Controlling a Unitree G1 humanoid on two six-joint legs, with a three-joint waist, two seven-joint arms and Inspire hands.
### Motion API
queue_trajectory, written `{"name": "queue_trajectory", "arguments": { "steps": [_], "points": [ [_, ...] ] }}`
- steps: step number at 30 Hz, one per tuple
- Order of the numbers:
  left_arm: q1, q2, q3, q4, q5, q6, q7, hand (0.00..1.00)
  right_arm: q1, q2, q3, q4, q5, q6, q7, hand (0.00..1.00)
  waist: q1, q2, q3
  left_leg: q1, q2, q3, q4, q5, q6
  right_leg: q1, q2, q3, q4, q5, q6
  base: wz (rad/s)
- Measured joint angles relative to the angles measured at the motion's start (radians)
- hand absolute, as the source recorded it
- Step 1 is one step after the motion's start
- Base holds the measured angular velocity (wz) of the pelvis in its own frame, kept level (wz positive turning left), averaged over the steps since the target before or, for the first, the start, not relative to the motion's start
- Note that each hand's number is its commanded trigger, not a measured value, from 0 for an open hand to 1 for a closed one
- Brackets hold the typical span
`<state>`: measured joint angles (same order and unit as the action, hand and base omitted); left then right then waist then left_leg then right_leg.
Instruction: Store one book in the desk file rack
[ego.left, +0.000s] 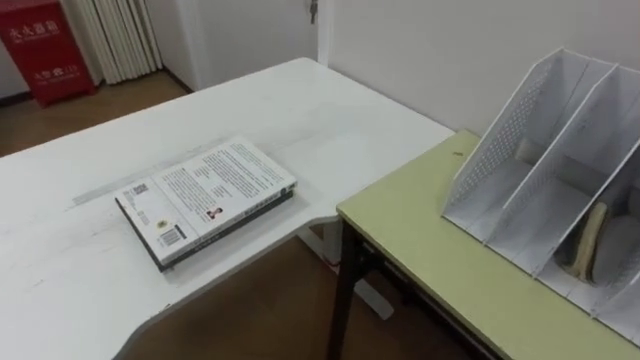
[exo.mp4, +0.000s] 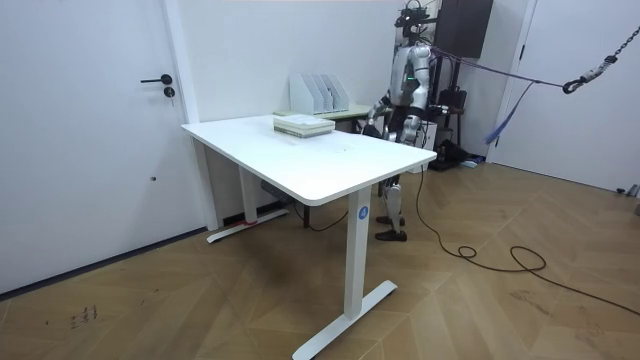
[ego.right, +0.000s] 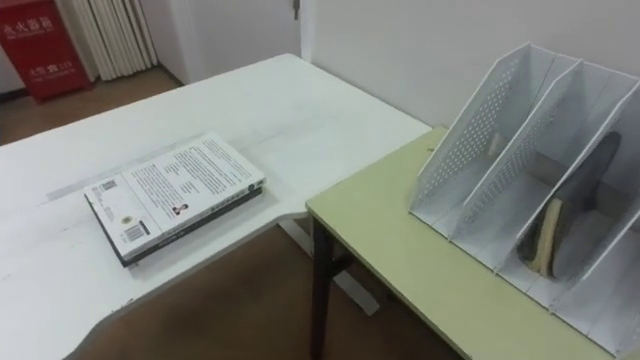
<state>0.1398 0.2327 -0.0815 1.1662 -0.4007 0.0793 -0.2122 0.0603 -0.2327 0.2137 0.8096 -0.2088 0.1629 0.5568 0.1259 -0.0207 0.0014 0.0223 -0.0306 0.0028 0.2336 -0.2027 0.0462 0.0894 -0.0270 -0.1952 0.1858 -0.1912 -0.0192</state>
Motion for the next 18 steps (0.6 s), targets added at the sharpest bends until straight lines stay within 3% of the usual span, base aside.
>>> {"name": "queue_trajectory", "arguments": {
  "steps": [4, 8, 18],
  "points": [
    [0.014, -0.015, 0.054, 0.002, 0.002, -0.01, 0.008, 0.0, 0.01, 0.024, -0.104, 0.189, 0.09, -0.072, -0.121, 0.0, -0.022, -0.002, 0.0001, -0.002, -0.002, 0.007, -0.001, 0.0, 0.0, 0.003, 0.004, -0.003, -0.004, 0.0, 0.0, 0.01],
    [0.043, -0.024, 0.08, 0.001, 0.003, -0.021, 0.007, 0.0, 0.018, 0.04, -0.167, 0.315, 0.215, -0.106, -0.209, 0.0, -0.052, 0.006, 0.0016, 0.008, -0.001, 0.014, -0.006, 0.0, 0.0, 0.015, 0.001, -0.01, -0.021, 0.001, 0.002, 0.06],
    [0.049, -0.028, 0.111, -0.007, 0.085, -0.016, 0.008, 0.0, 0.075, 0.043, -0.208, 0.379, 0.482, -0.121, -0.294, 0.0, -0.106, 0.013, 0.0, 0.012, -0.001, 0.02, -0.019, 0.0, 0.0, 0.024, 0.004, -0.005, -0.035, -0.001, 0.003, 0.0]
  ]
}}
